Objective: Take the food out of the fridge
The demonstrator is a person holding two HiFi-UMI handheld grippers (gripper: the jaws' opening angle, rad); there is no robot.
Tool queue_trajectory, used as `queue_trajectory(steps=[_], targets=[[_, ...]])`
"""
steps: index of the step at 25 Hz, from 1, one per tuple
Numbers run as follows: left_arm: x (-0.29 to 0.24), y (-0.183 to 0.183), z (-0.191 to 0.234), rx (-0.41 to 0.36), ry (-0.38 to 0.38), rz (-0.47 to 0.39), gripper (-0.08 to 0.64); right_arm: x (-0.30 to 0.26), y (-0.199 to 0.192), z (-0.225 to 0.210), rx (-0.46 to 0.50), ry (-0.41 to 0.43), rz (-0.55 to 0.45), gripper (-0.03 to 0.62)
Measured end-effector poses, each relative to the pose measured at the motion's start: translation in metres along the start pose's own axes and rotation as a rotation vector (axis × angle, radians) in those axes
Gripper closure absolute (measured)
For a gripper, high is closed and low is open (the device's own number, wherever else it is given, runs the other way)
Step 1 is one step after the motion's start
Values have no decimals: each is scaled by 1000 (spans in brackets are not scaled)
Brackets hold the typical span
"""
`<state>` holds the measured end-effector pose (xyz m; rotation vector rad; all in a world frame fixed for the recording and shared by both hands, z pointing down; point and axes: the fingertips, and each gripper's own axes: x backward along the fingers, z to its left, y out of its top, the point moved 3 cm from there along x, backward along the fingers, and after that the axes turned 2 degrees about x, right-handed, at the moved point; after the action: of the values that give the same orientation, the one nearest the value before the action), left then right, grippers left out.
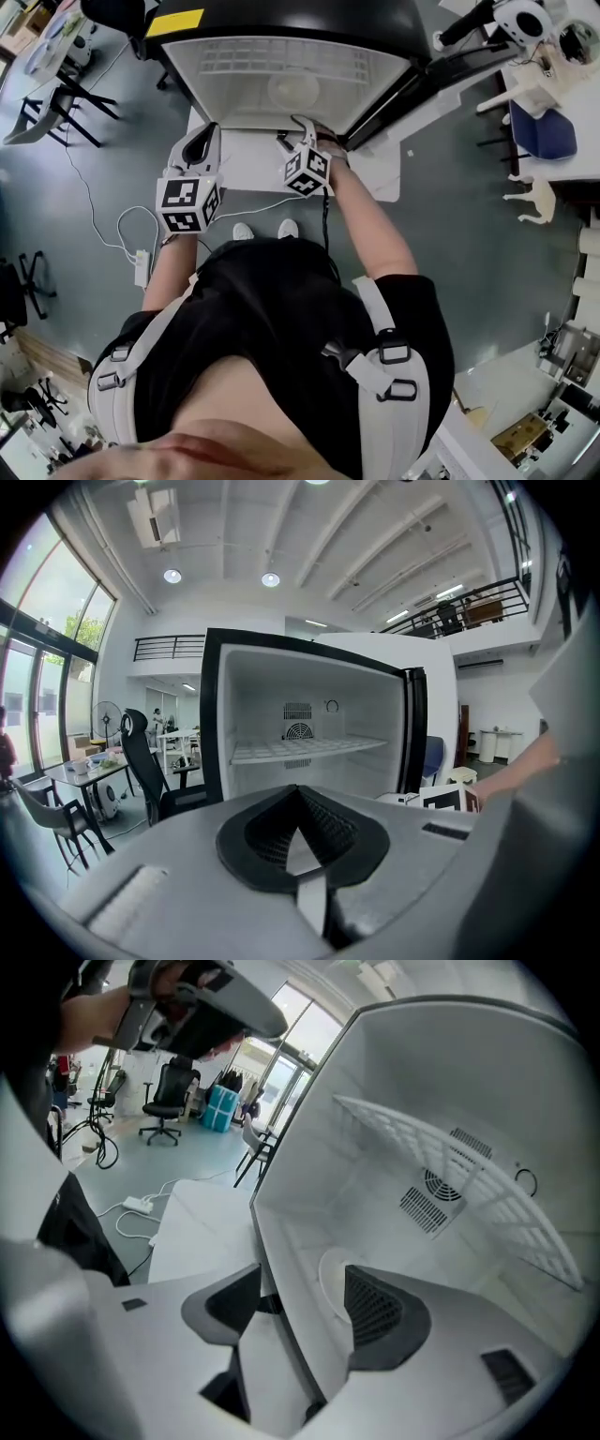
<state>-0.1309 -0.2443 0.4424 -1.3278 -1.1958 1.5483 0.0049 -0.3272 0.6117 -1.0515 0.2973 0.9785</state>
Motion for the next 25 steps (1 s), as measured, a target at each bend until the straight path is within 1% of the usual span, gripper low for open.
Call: queue_trajectory(steps=[4,9,16,25], targets=[[6,-5,14,6,28,10,558,-28,-11,3,56,38,83,325],[16,-11,28,10,64,23,558,-58,-26,-1,74,91,177,322],[28,-21,47,23,114,47,558,-88,-37,0,99,194,267,290],[35,-29,59,25,151,69,558,-110,-55,-3,105,244,345,255]])
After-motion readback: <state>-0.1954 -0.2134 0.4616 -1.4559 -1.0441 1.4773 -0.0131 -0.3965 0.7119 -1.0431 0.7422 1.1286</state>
